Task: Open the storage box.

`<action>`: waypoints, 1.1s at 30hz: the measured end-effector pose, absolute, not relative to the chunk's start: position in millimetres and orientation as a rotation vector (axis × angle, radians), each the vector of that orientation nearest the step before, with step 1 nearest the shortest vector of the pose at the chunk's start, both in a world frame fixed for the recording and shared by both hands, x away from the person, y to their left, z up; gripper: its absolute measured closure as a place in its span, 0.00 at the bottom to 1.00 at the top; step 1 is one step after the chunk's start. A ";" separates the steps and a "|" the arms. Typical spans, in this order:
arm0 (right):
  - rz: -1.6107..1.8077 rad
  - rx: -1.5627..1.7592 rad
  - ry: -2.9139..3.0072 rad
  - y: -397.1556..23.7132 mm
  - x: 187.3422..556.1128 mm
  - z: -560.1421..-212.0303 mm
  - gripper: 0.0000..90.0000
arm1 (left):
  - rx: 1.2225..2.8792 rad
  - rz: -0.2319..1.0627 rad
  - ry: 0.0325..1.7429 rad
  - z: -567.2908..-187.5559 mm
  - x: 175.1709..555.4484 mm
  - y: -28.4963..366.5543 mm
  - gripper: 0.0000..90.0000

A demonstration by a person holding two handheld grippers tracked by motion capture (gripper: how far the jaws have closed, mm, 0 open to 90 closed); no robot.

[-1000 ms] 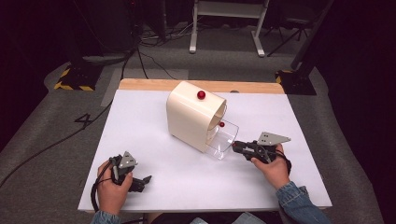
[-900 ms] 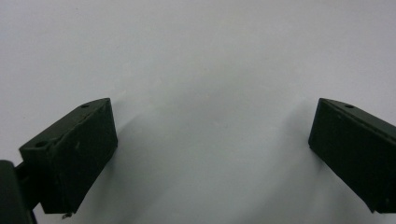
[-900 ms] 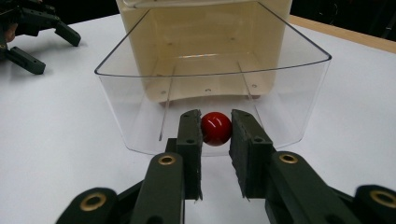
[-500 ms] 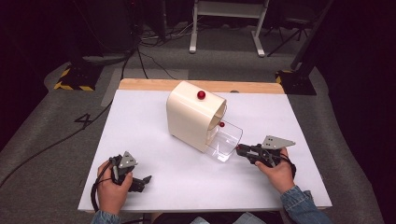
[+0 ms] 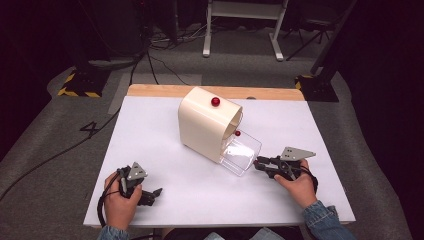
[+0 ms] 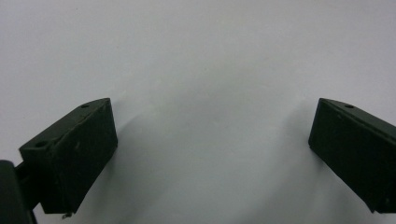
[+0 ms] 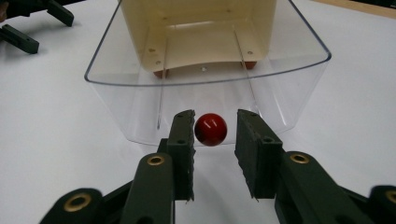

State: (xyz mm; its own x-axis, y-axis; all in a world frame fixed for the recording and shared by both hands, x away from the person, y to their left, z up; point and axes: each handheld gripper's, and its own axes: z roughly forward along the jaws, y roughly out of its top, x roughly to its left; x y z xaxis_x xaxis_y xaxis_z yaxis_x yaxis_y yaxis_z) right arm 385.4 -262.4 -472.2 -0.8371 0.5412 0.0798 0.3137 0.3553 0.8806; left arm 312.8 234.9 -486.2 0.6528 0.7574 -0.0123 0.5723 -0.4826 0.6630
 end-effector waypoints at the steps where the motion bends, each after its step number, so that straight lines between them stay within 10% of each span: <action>1: 1.469 0.788 2.395 -264.0 385.6 -473.2 0.69 | 2.226 0.373 1.029 -486.2 312.8 234.9 0.02; 33: 1.552 0.586 2.290 -223.6 405.2 -384.0 0.63 | 2.226 0.377 1.028 -486.3 312.4 234.8 0.02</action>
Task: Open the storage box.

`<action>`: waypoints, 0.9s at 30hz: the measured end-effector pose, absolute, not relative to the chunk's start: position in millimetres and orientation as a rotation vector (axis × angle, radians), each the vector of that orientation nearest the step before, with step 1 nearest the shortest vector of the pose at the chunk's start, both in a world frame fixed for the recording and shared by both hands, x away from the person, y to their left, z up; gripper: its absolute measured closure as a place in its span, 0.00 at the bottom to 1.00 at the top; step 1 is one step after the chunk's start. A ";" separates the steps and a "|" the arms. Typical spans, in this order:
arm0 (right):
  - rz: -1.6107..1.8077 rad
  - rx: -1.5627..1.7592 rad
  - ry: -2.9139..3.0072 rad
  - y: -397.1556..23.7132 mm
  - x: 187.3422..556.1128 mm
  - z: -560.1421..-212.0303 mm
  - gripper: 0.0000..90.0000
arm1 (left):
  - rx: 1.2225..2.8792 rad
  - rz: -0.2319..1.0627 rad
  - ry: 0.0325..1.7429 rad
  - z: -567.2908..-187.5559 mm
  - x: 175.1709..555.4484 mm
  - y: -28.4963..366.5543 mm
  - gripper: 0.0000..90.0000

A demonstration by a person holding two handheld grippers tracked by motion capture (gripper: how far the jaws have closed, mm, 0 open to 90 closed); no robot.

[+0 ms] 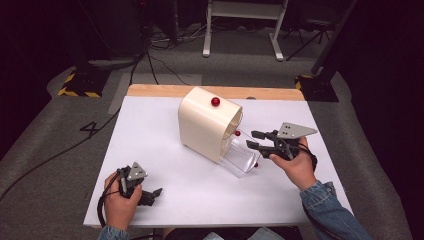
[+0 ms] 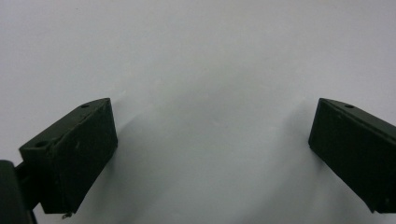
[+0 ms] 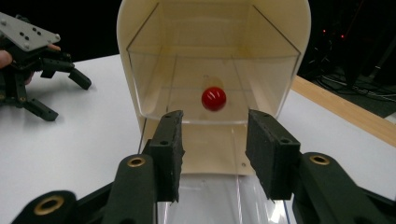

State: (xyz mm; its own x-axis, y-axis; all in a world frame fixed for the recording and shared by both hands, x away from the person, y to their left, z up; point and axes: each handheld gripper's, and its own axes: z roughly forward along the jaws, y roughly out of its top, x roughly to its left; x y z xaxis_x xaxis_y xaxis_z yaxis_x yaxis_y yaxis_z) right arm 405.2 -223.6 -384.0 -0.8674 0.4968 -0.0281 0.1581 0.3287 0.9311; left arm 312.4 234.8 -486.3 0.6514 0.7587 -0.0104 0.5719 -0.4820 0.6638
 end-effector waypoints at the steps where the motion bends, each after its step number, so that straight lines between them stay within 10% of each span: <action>1: 1.552 0.586 2.290 -223.6 405.2 -384.0 0.63 | 2.226 0.377 1.028 -486.3 312.4 234.8 0.02; 27: 1.657 0.597 2.196 -198.0 422.1 -404.5 0.81 | 2.226 0.378 1.026 -486.3 312.6 234.8 0.02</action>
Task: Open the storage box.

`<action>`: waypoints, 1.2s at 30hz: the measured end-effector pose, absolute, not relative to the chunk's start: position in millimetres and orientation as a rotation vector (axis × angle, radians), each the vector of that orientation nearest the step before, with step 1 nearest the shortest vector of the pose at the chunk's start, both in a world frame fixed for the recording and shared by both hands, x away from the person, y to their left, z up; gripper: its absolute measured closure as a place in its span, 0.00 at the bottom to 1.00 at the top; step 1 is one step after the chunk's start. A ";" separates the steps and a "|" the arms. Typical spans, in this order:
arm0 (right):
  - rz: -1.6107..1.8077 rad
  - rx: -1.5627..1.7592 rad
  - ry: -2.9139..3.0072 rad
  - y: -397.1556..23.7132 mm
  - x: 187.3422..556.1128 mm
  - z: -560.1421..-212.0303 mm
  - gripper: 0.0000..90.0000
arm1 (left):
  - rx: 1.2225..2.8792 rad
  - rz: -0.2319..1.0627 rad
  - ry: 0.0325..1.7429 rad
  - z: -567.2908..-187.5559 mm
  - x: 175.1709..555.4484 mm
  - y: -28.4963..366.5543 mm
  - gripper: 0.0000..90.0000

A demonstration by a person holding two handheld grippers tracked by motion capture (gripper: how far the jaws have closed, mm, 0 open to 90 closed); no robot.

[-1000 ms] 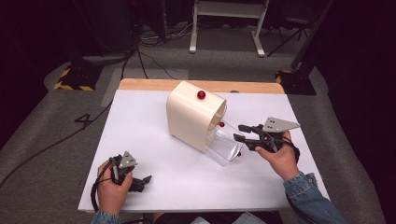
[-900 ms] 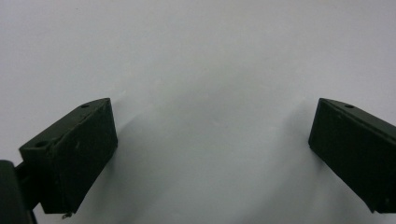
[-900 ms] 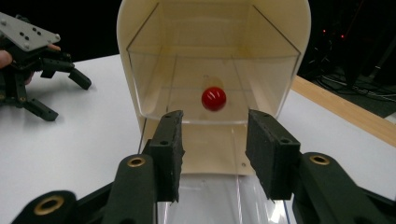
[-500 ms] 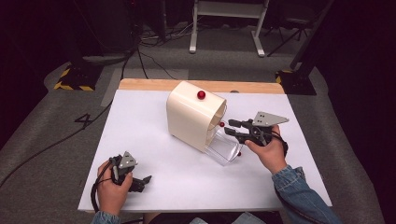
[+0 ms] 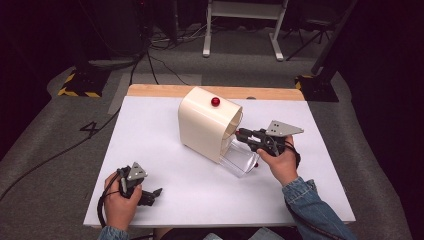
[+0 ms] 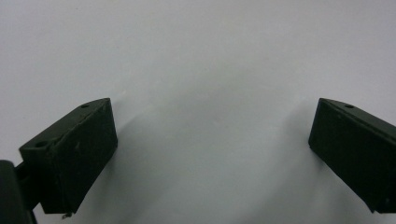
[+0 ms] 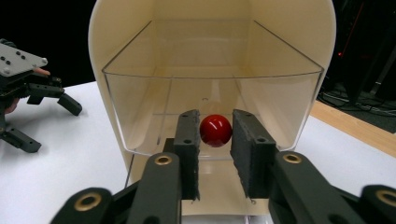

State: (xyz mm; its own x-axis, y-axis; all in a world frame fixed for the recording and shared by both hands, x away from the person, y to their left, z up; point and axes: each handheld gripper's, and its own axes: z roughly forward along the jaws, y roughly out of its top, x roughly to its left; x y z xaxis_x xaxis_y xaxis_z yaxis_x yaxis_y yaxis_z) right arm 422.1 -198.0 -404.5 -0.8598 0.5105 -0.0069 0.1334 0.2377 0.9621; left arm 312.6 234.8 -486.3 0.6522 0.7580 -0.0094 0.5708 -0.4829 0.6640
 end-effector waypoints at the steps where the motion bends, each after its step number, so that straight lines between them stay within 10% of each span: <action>1: 1.657 0.597 2.196 -198.0 422.1 -404.5 0.81 | 2.226 0.378 1.026 -486.3 312.6 234.8 0.02; 36: 1.644 0.606 2.187 -240.6 391.4 -394.6 0.83 | 2.219 0.379 1.033 -486.8 311.4 234.1 0.02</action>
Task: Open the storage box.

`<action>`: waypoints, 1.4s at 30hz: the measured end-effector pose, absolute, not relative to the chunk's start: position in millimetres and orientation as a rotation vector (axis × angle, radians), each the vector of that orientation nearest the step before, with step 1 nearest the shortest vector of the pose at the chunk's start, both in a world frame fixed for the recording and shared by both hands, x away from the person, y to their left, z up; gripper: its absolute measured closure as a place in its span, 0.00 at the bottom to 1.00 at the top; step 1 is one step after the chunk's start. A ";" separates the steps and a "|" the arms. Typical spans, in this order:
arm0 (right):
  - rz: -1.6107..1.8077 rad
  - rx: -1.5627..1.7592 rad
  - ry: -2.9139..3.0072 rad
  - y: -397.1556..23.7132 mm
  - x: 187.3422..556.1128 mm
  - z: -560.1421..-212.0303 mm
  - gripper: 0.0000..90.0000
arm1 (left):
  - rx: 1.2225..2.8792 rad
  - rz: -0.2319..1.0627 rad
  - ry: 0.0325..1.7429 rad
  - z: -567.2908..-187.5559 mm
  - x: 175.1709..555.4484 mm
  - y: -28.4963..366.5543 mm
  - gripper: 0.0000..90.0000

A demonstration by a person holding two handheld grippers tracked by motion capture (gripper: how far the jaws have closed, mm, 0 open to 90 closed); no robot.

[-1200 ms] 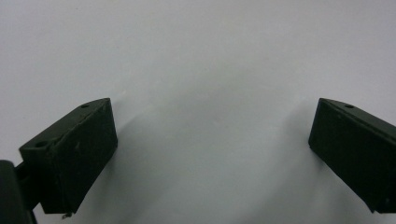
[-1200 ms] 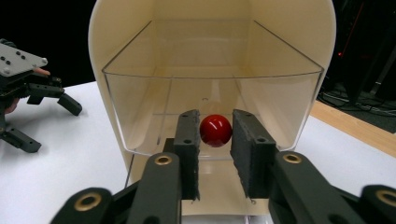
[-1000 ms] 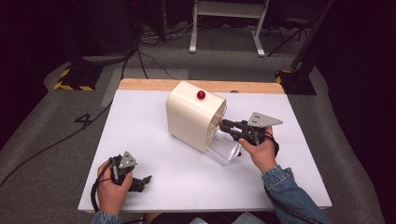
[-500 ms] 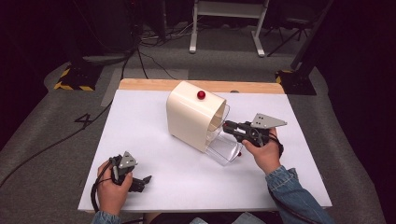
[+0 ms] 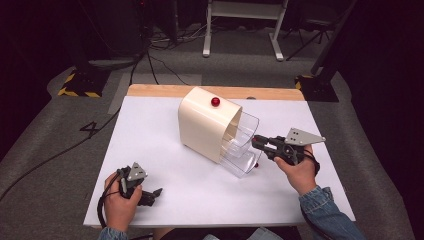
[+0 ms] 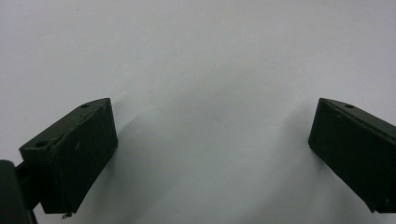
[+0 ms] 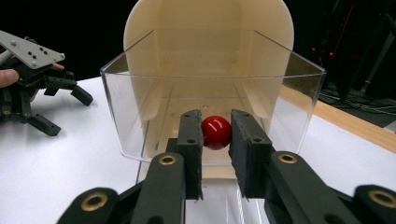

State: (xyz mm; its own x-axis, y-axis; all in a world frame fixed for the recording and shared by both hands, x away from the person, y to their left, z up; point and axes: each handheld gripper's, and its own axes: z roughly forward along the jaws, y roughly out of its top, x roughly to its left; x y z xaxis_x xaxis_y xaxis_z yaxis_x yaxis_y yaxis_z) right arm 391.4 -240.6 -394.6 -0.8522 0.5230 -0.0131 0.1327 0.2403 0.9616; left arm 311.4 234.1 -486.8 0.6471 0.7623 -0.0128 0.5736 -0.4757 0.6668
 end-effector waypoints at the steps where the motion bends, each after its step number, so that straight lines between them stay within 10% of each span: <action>1: 1.647 0.610 2.188 -242.6 390.4 -394.9 0.83 | 2.219 0.379 1.033 -486.8 311.4 234.1 0.02; 19: 1.632 0.633 2.227 -253.5 390.9 -408.3 0.82 | 2.221 0.386 1.030 -486.7 311.1 233.9 0.02; 42: 1.483 0.659 2.292 -279.4 372.6 -426.2 0.56 | 2.223 0.393 1.026 -486.7 310.8 233.9 0.02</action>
State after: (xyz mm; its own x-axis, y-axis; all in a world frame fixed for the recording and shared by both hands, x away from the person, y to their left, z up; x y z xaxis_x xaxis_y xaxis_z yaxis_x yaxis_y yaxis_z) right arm 372.6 -279.4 -426.2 -0.8378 0.5454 -0.0262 0.1996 0.3506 0.9150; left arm 310.8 233.9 -486.7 0.6490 0.7608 -0.0004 0.5659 -0.4824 0.6686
